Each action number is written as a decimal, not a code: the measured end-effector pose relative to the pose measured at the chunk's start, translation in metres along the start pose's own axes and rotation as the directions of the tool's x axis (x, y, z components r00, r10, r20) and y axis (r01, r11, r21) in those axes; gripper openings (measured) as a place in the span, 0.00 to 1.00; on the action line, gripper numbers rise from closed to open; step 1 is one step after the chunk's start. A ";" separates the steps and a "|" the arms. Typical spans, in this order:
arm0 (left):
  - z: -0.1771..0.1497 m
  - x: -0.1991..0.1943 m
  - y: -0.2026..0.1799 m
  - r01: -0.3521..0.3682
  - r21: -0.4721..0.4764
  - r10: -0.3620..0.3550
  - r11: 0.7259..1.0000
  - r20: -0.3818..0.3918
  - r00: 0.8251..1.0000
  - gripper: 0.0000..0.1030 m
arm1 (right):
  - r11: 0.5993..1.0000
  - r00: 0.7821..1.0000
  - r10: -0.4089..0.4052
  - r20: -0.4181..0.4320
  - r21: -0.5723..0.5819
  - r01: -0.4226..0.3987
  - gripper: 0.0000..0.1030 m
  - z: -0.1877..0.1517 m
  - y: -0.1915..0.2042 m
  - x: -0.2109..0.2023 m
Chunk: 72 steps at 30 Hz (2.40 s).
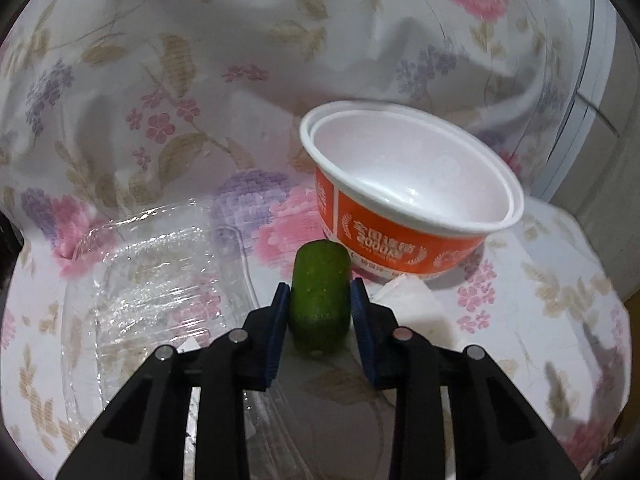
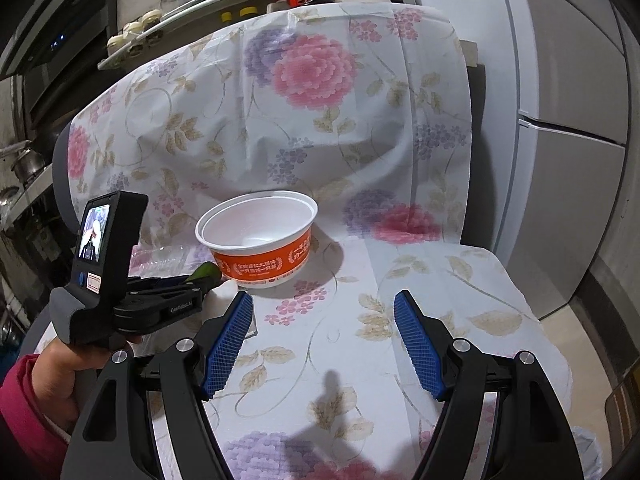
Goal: Collect trash
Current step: 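Return to the chair and grasp the green cucumber with the left tool, then grasp the white tissue with the right tool while the left tool holds the cucumber, then carry the cucumber and tissue to the bin and open both tools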
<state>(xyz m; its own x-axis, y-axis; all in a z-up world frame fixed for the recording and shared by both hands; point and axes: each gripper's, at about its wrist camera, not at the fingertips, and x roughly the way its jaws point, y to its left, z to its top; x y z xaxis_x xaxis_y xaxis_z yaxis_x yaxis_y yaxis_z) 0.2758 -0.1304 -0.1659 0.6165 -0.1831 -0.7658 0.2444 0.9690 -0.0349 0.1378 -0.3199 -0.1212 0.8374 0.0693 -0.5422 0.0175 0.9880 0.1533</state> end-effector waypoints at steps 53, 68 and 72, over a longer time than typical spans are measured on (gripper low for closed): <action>-0.079 -0.175 0.034 0.125 -0.070 -0.103 0.990 0.251 0.962 0.29 | 0.984 0.990 0.110 -0.091 -0.128 -0.121 0.09 0.014 0.070 -0.009; -0.123 -0.181 -0.124 0.299 0.232 -0.335 0.925 0.133 0.933 0.29 | 0.991 0.992 -0.129 -0.016 0.033 0.129 0.09 -0.063 -0.050 -0.147; -0.129 -0.182 -0.157 0.329 0.295 -0.373 0.897 0.104 0.922 0.29 | 0.970 0.974 -0.225 -0.025 0.088 0.226 0.09 -0.084 -0.086 -0.174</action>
<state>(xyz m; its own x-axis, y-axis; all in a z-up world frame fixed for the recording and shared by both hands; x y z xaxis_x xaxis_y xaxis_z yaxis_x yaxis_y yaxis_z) 0.0287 -0.2276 -0.1045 0.5554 -0.5471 -0.6263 0.6431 0.7600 -0.0935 -0.0550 -0.4055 -0.1095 0.7981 -0.1510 -0.5833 0.2545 0.9620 0.0992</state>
